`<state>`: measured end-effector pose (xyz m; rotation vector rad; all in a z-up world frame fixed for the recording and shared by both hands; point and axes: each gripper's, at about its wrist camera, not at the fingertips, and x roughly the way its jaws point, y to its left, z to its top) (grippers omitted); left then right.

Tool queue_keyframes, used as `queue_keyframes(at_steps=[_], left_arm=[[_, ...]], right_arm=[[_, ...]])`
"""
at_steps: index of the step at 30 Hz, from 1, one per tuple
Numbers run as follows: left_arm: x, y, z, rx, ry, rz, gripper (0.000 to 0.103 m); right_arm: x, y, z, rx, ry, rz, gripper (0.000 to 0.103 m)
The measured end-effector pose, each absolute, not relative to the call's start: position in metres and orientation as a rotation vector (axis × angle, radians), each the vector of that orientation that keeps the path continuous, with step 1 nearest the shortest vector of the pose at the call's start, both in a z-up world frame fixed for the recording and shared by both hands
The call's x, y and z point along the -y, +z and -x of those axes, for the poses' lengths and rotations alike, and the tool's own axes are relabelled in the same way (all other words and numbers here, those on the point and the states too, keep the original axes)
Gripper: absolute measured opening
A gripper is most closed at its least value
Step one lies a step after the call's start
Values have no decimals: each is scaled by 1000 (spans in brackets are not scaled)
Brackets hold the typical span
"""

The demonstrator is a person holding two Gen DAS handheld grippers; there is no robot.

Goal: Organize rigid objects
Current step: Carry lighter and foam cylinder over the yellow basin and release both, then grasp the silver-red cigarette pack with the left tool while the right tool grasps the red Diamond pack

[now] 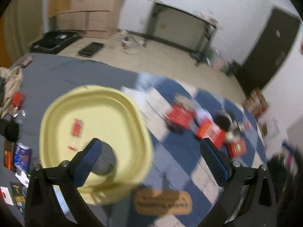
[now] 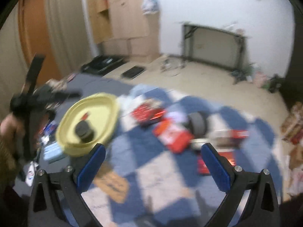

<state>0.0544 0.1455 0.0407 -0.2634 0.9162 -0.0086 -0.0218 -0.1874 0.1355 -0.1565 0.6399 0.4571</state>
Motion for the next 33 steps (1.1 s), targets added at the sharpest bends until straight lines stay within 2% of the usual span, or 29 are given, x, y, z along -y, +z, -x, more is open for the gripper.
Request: queue_keyframes(at_steps=[3,6,9,13,22,33], left_arm=[[-115,29,-51,-946,-57,188,103],[-98,24,-49,-959,-95,167,103],[-94,23,-47,-958,-80,189,103],[-96,21,-45,-960,-61,205,103],[-99,4,-55,-1005,-75,230,103],[-93,-8,-153,-1077,-117,186,103]], right_arm=[[235,133,28,-629,360,121,103],[271,97,29,-648,262,20,103],[266,79,18,-746,246,-9,103],[259,83,10,-729,247,13,103],[252,33,-61,-917,248,-6,103],[241,-20,-134,-1027,189,103,103]])
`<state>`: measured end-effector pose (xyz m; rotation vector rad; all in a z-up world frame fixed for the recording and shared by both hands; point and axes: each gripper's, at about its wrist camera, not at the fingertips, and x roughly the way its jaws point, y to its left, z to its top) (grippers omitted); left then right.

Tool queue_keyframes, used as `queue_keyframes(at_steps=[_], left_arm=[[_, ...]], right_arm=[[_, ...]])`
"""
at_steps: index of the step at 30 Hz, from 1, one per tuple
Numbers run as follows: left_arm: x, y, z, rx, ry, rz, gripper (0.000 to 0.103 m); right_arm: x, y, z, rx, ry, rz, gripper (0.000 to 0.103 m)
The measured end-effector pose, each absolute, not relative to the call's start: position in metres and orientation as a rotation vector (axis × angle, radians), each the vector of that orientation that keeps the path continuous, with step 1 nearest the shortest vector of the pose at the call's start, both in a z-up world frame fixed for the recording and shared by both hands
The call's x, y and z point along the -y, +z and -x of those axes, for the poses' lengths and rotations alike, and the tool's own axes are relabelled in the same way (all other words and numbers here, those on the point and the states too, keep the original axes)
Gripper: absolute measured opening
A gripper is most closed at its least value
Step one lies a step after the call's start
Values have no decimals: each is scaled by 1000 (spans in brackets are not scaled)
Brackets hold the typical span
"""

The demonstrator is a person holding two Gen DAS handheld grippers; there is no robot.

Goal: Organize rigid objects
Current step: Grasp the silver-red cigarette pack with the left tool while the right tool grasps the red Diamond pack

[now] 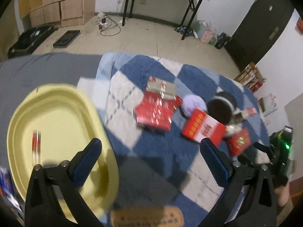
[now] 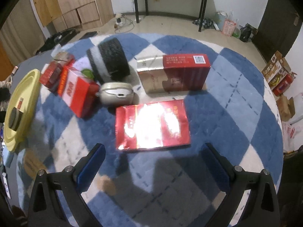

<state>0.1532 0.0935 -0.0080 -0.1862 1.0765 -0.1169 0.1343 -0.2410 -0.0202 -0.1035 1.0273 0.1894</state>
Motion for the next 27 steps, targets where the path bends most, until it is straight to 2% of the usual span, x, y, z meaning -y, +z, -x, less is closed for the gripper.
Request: queue_keyframes(at_steps=[8,15,16,17,20,21,23,27], left_arm=[[-75,-43,-216,-1155,-121,77,103],[-64,-66,-233,-1169,-143,27,102],[-63,-67,-234,-1167,-143,23,99],[-62,-67,-234,-1158,-147,22,88],[-59,-65,-233,-1149,-163,49,71],[-58,-64,-232,-1141,-158,52,69],[-55,-61,-230,-1134,-150,38,64],[-53,-45,-218,-1107,-160,45,63]], right_arm=[[232,-51,-166,-1081,184,112,103],[229,-69,-181,-1079,157,107,103],[227,-70,-182,-1079,153,109,103],[227,-71,-184,-1079,151,108,103],[230,-70,-185,-1077,152,90,97],[232,-69,-186,-1072,145,80,91],[237,-67,-185,-1070,141,60,91],[242,-66,-182,-1077,147,39,91]])
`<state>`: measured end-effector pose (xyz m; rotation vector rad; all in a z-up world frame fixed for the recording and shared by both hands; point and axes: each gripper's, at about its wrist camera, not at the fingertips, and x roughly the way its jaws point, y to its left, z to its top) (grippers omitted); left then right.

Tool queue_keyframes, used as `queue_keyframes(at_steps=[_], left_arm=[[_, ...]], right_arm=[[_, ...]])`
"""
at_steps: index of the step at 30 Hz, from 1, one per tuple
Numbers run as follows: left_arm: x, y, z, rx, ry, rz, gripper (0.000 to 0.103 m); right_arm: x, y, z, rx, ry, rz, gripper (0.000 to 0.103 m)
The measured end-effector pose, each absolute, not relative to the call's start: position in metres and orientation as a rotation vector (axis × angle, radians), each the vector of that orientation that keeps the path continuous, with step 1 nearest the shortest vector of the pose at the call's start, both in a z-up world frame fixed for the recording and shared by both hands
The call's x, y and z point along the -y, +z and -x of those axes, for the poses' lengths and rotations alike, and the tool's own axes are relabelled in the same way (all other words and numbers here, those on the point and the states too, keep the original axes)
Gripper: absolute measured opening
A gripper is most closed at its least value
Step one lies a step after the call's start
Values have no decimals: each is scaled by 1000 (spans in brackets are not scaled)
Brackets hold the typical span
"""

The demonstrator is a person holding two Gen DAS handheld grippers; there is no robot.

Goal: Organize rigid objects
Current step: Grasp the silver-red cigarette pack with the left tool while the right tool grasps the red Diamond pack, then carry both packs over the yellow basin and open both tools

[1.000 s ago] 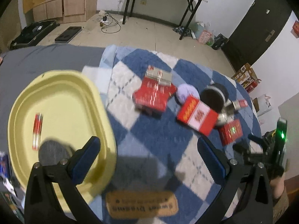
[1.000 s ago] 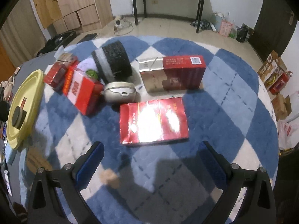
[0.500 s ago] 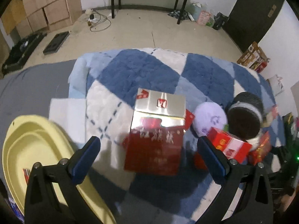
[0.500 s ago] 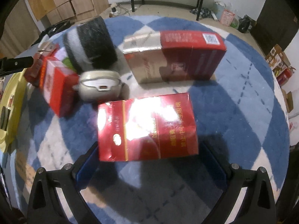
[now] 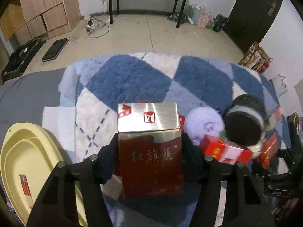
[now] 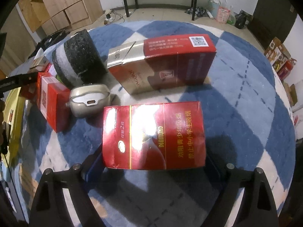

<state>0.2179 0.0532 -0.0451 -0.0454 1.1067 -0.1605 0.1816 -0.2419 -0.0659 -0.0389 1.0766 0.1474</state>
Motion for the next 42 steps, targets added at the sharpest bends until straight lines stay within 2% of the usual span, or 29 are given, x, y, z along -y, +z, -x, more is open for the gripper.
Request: queue_keyframes(at_steps=[7,12,15,23,27,32,38,42], left_arm=[[-53,-13,-189,-1088,-178,44,60],[-47,-43,-182,-1168,-130,7,59],[-50,-42,-172,-1130,-104,41,58],[-62,15,-155,-1019,-114,60,58],[-92,51,-132,-944,-113,105,57],[-165,69,-83,-885,11,165,57],[-262,43,-50,-922,219,249,57],[-302,11,-52,-970,268,338,57]], right_arm=[[253,-57,-172,-1102,135,-20,91],[252,-48,-164,-1093,155,-47,91],[255,-42,-153,-1073,155,-48,91],[266,-33,-142,-1048,150,-82,91],[256,-23,-132,-1012,176,-52,91],[224,9,-111,-880,273,26,91],[153,40,-78,-772,480,133,91],[87,51,-76,-768,585,177,91]])
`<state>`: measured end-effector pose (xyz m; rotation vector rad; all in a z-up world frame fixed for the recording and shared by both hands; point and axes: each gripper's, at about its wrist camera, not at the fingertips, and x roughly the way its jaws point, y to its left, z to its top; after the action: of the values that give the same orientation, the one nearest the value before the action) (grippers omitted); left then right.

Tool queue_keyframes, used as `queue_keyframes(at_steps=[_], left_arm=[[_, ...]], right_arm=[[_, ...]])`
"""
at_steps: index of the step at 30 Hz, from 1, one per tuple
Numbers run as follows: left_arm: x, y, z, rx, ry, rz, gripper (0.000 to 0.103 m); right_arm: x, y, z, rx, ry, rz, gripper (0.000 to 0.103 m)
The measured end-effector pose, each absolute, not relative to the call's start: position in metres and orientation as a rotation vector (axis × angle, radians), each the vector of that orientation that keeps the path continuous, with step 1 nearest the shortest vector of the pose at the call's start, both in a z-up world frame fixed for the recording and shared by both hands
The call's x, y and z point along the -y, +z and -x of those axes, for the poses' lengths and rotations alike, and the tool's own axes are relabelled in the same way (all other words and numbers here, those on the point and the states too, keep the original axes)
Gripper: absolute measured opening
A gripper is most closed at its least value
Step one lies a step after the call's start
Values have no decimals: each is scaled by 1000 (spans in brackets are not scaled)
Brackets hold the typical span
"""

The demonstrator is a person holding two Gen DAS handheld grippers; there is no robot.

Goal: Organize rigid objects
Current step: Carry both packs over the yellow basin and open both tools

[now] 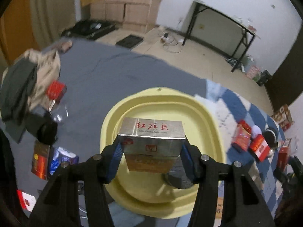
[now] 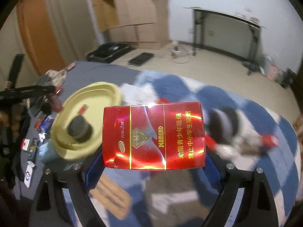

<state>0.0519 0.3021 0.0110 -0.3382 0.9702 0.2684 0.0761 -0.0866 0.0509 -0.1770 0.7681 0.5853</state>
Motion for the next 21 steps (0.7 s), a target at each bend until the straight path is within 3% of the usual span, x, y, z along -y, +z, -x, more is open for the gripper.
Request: queue_keyframes(at_steps=[8,21], left_arm=[[-327,-34,-62,-1018,286,433,57],[-341,-53,-62,-1026,298,503,58]], right_arm=[[-57,24,-113,-790,653,317,91],[-154,-47,-179,-934,649,457,92]])
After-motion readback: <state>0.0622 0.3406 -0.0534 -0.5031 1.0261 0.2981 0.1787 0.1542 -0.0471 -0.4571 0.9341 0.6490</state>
